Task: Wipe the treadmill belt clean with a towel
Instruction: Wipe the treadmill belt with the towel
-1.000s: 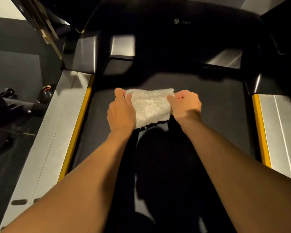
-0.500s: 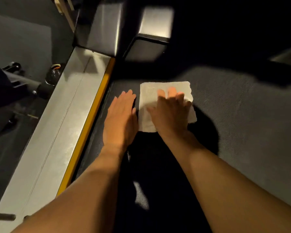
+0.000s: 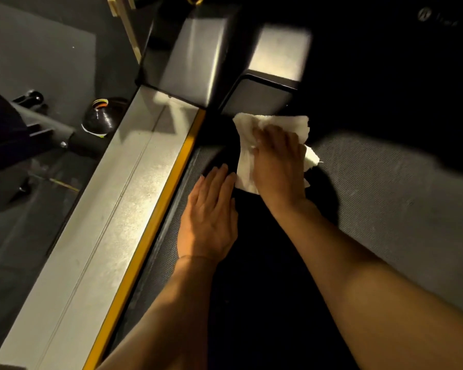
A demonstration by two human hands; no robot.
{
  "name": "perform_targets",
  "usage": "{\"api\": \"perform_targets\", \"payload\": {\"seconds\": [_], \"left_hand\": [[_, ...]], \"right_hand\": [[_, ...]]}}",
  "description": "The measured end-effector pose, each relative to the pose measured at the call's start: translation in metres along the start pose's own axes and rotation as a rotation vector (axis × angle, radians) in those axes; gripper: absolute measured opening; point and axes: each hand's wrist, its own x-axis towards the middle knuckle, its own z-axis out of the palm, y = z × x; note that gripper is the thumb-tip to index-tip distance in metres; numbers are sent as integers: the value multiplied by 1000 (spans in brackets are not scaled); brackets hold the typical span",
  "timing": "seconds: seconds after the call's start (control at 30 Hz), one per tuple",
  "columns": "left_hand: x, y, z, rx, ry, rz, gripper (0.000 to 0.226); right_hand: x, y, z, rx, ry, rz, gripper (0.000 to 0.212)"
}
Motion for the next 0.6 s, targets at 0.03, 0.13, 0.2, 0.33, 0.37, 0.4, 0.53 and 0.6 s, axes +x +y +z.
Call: {"api": "perform_targets", "payload": {"seconds": [0.03,0.13,0.2,0.33,0.37,0.4,0.53,0.6], "left_hand": [[0,0,-2,7,9,3,44],[0,1,-4,23,40,8,44],[1,1,-5,23,36,5,44],[2,0,-6,26,38,7,43],[2,0,-6,24,38,16,43],[2,-1,-5,21,43,25,43],[0,-1,-6,30,37,25,45],[0,-1,-5,36,26,15,45]], "right_hand": [[4,5,0,38,5,-63,33],[46,22,5,110,9,-39,28],[66,23,11,145,86,66,32],[51,-1,22,95,-6,-128,31],[50,1,21,83,-39,-200,29],[53,5,22,89,9,-234,28],[87,27,27,98,226,-105,25],[83,17,27,70,168,-97,29]]}}
